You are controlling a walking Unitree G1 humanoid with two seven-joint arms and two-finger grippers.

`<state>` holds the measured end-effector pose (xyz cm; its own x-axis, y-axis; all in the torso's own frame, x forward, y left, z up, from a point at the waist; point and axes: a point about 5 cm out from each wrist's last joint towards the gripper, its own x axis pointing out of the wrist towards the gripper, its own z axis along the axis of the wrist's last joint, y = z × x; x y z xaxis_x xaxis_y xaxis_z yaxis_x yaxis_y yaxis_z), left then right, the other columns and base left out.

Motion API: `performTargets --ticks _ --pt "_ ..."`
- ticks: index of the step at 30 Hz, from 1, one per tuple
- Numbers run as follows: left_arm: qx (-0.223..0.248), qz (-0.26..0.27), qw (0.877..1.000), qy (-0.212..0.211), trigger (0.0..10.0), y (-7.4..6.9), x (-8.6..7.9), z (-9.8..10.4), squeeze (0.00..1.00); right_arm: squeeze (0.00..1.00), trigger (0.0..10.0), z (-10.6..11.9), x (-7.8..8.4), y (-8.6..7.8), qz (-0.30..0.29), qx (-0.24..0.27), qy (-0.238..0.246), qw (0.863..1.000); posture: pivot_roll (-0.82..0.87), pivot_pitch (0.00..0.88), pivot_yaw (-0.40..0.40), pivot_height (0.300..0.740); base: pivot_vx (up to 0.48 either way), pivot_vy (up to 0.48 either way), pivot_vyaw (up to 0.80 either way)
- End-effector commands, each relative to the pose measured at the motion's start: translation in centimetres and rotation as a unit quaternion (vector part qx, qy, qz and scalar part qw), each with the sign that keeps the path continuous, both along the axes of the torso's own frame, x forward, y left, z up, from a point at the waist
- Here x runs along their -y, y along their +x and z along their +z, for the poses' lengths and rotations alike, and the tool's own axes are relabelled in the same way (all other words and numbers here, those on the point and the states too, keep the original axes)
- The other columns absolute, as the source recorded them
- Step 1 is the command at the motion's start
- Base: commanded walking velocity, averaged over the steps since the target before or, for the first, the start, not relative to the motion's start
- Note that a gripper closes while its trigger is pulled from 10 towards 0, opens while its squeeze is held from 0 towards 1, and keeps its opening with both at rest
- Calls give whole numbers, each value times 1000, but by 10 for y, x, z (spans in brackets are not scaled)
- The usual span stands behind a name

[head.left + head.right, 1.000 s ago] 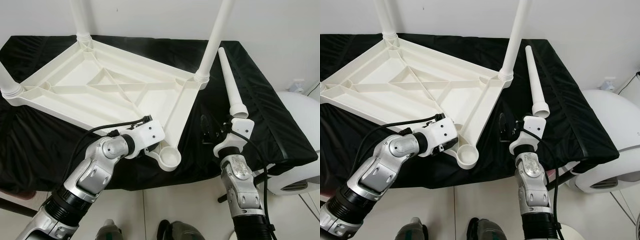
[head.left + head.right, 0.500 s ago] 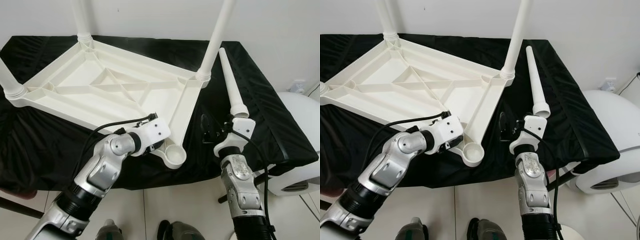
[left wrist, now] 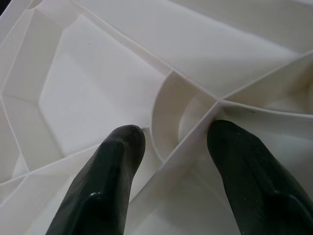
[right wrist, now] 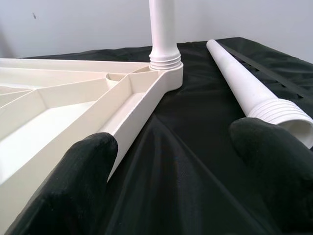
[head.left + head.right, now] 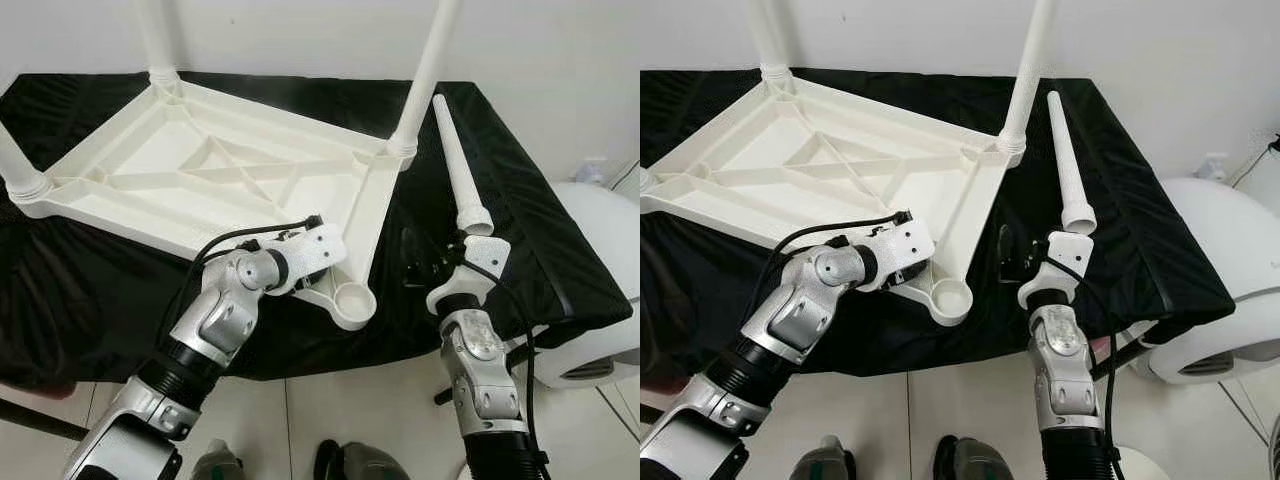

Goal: Building children table

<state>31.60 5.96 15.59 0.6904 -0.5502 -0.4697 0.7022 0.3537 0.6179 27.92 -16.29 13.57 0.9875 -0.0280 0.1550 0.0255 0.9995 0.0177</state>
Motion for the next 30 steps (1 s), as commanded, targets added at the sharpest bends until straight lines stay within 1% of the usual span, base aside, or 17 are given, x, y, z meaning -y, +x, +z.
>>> performTargets --ticks 1,3,6,9,11,12,13,14,17,18,19,20,21,23,24,26,30 --pt "192 180 965 -20 10000 18 -23 14 0 0 10000 -1 1 -1 -5 -5 6 1000 -21 81 -55 740 0 0 0" --pt "197 184 963 -24 10000 19 -26 18 0 0 10000 -1 1 -1 -5 -5 6 1000 -21 81 -55 740 0 0 0" --pt "211 193 957 -51 10000 22 -34 34 0 0 10000 -2 4 -2 -10 -7 6 1000 -20 80 -55 740 0 0 0" --pt "213 194 956 -53 10000 22 -35 36 0 0 10000 -3 4 -2 -10 -8 5 1000 -20 80 -55 740 0 0 0" --pt "222 195 953 -69 10000 25 -43 48 0 0 10000 -3 6 -1 -12 -8 4 1000 -16 79 -57 740 0 0 0" --pt "222 195 953 -69 10000 25 -43 48 0 0 10000 -3 6 -1 -12 -8 4 1000 -16 79 -57 740 0 0 0" --pt "208 166 958 -107 10000 21 -43 58 0 0 10000 -3 9 0 -19 -10 -1 1000 -14 76 -61 740 0 0 0" --pt "208 166 958 -107 10000 21 -43 58 0 0 10000 -3 9 0 -19 -10 -1 1000 -14 76 -61 740 0 0 0" --pt "173 105 966 -159 10000 10 -34 65 0 0 10000 -4 16 2 -39 -12 -7 999 -12 74 -63 740 0 0 0" --pt "173 105 966 -159 10000 10 -34 65 0 0 10000 -4 16 2 -39 -12 -7 999 -12 74 -63 740 0 0 0" --pt "167 94 967 -168 10000 8 -33 66 0 0 10000 -4 18 3 -42 -12 -8 999 -12 74 -63 740 0 0 0" --pt "145 68 968 -193 10000 2 -28 67 0 0 10000 -4 23 5 -54 -13 -10 998 -9 74 -65 740 0 0 0" --pt "145 68 968 -193 10000 2 -28 67 0 0 10000 -4 23 5 -54 -13 -10 998 -9 74 -65 740 0 0 0" --pt "84 6 961 -262 10000 -12 -20 69 0 0 10000 -3 37 12 -82 -13 -13 996 -7 77 -65 740 0 0 0" --pt "84 6 961 -262 10000 -12 -20 69 0 0 10000 -3 37 12 -82 -13 -13 996 -7 77 -65 740 0 0 0" --pt "53 -10 954 -294 10000 -17 -18 69 0 0 10000 -2 48 17 -101 -13 -16 995 -3 82 -65 740 0 0 0" --pt "38 -13 952 -302 10000 -19 -17 67 0 0 10000 -3 57 20 -117 -16 -5 993 0 86 -65 740 0 0 0"
